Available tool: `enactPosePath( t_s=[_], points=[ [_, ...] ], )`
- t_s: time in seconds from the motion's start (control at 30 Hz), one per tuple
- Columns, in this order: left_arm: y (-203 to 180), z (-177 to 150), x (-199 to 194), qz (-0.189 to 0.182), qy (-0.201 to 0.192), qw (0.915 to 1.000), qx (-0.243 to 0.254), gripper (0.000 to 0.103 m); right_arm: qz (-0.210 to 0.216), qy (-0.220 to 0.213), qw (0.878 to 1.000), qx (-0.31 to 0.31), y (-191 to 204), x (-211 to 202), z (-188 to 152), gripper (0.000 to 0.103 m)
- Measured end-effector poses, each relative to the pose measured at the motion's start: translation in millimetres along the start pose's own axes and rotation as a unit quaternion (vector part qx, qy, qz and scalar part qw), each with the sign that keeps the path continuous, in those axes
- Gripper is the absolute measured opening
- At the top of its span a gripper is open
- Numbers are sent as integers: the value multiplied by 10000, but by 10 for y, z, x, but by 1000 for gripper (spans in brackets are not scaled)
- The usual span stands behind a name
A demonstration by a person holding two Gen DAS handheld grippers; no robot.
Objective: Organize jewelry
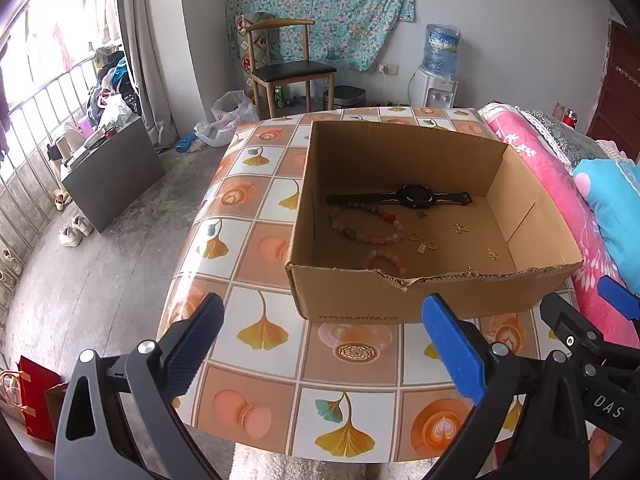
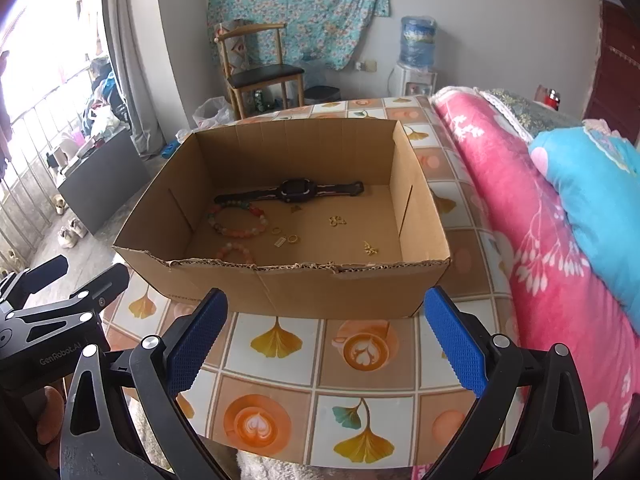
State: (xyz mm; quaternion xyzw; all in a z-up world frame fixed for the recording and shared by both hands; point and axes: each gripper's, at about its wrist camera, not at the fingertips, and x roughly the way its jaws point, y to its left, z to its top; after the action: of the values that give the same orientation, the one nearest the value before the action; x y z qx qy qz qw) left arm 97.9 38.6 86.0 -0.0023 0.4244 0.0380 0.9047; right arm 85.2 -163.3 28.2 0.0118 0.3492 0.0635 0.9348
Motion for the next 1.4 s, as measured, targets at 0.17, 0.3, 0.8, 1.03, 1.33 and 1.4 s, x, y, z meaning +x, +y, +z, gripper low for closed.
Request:
enactPosePath(
  t_s=[0.17, 0.3, 0.8, 1.03, 1.33, 1.4],
  points=[
    [-24, -4, 14, -28, 39, 10000, -2, 97, 10, 2, 10000, 21, -7, 5, 3, 95],
    [-24, -18, 14, -44, 76, 10000, -32, 97, 22, 46, 10000, 56, -20, 26, 2, 95],
    [-20, -34, 29, -58, 95, 9999, -59, 97, 25, 29, 10000, 39, -31, 31, 1, 95],
    [-34, -63, 37, -57, 115, 9999, -63, 97, 27, 32, 10000, 50, -26, 29, -1, 95],
    [-40, -68, 38, -51, 127, 9999, -66, 97, 37, 41, 10000, 45, -26, 33, -1, 95],
    [-39, -63, 38, -56, 133, 9999, -70, 98, 45, 45, 10000, 44, -27, 33, -3, 95]
  ],
)
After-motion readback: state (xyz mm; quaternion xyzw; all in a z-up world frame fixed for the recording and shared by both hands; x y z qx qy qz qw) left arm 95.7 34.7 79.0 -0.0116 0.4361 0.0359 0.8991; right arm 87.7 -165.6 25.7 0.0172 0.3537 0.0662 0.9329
